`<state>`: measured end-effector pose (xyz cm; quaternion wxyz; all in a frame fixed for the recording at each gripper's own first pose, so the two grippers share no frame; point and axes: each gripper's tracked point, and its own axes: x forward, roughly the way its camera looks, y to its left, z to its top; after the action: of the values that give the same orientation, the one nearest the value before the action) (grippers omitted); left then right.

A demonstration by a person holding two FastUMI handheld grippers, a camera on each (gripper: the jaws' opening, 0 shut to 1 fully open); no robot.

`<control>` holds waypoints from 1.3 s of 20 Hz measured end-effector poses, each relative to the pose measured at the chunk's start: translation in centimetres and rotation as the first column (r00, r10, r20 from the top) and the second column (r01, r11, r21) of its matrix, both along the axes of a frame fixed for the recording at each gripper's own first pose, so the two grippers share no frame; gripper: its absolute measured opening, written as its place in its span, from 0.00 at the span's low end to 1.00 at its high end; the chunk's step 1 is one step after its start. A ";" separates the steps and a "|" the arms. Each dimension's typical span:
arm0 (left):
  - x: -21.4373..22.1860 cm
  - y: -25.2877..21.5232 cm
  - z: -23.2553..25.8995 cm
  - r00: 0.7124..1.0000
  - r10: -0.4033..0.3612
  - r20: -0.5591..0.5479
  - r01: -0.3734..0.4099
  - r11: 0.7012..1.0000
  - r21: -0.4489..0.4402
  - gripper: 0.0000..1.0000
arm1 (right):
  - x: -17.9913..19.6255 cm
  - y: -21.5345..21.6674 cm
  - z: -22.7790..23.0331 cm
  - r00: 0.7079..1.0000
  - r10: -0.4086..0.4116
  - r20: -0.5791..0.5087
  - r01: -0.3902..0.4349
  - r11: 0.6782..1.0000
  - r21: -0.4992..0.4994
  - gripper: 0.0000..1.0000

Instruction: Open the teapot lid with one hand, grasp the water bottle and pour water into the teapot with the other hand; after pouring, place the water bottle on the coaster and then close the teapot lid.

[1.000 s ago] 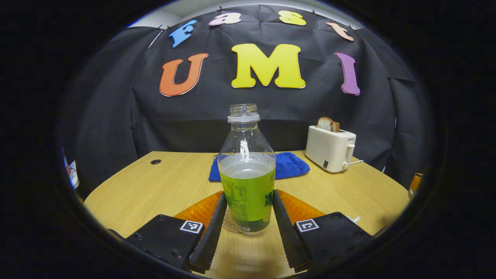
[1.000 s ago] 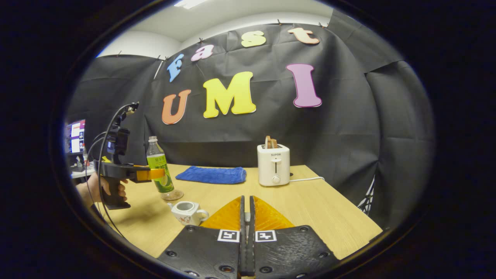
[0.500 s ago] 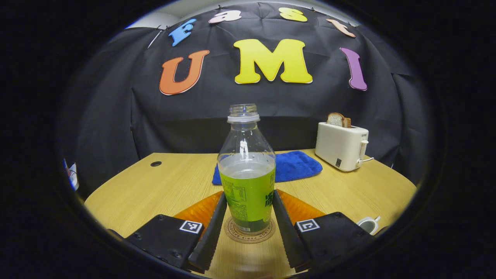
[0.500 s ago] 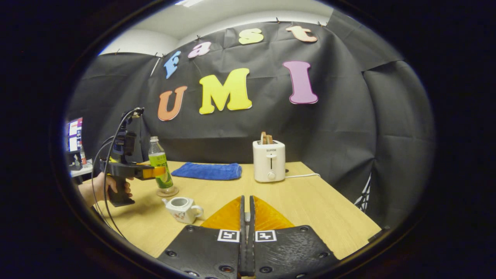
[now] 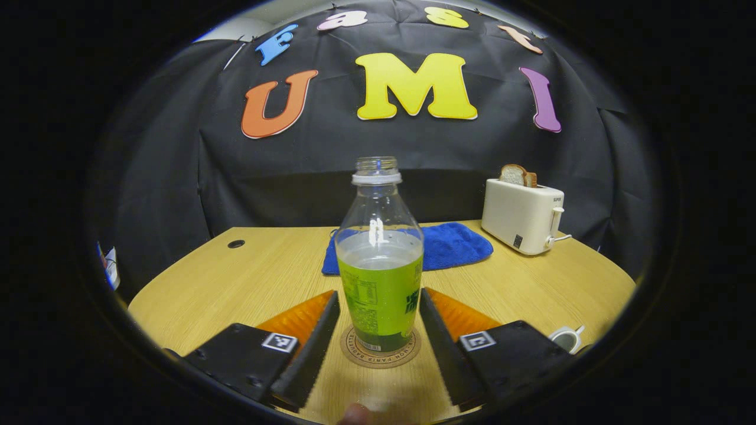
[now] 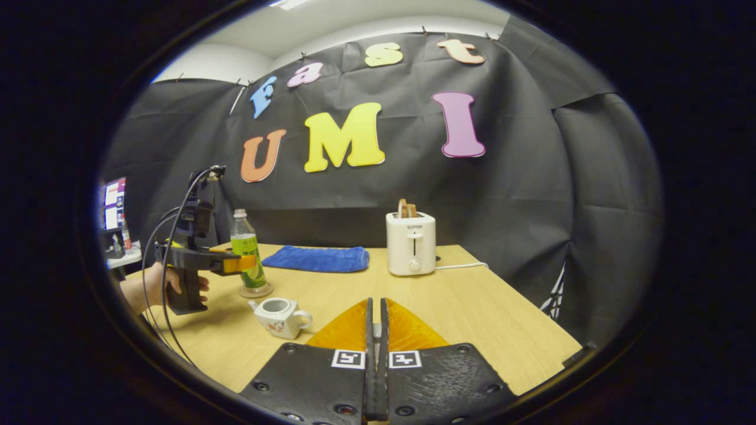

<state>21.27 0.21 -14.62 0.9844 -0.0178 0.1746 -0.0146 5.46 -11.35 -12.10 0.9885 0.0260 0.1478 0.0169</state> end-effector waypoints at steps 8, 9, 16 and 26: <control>-4.8 1.2 1.9 1.000 0.025 0.004 -0.025 0.999 -0.025 0.99 | 0.3 1.8 0.8 0.999 0.035 0.017 -0.035 0.999 -0.003 0.00; -5.7 1.7 2.3 0.999 0.033 0.009 -0.033 0.999 -0.023 0.99 | 0.6 2.4 1.0 0.999 0.045 0.022 -0.045 0.999 -0.006 0.00; -11.9 6.4 5.5 0.982 0.162 0.099 -0.159 0.987 -0.028 0.99 | 3.4 7.7 2.5 0.985 0.167 0.055 -0.165 0.986 -0.032 0.00; -16.1 9.2 9.3 0.959 0.208 0.193 -0.217 0.976 0.031 0.99 | 7.0 14.4 1.2 0.959 0.273 0.070 -0.274 0.962 -0.001 0.00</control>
<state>5.17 9.37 -5.27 0.9925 -0.0096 0.0780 0.0941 12.49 3.06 -10.94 0.9812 0.0088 0.1152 0.1548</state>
